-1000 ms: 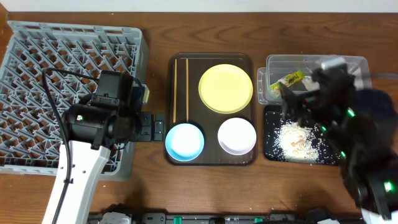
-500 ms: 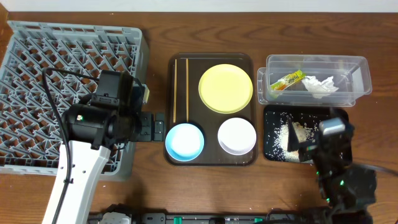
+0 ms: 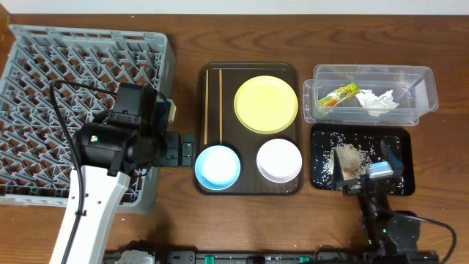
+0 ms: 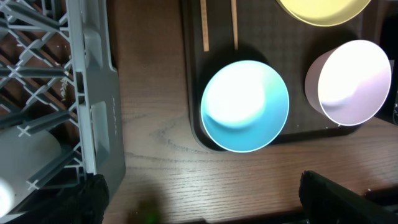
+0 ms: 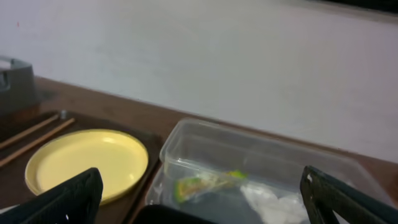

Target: Sort waste into correct bins and load items into the dishwasher

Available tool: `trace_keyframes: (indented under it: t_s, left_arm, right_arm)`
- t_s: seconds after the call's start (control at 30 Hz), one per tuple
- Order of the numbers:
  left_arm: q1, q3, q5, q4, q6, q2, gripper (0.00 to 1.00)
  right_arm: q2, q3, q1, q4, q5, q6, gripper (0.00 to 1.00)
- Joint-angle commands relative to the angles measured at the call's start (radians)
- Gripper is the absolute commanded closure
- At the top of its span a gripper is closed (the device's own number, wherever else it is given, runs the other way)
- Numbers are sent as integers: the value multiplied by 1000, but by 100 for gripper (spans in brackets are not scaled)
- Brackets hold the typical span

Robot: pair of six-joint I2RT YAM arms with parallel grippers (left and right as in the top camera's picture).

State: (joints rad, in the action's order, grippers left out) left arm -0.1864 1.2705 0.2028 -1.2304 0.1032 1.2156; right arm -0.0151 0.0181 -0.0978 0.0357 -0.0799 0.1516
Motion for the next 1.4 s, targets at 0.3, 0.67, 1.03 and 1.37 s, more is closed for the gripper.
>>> trace_keyframes:
  t_s: [0.3, 0.67, 1.03, 1.37]
  left_arm:
    - [-2, 9, -13, -3, -13, 2, 2]
    - [-2, 9, -13, -3, -13, 2, 2]
    - [-4, -5, 132, 164, 37, 9, 2]
    - [-122, -16, -157, 533, 36, 268, 2]
  right_arm:
    - [8, -13, 6, -104, -1, 14, 1]
    - [6, -13, 6, -103, 0, 14, 1]
    - [6, -13, 6, -103, 0, 14, 1]
    - [5, -13, 6, -103, 0, 14, 1]
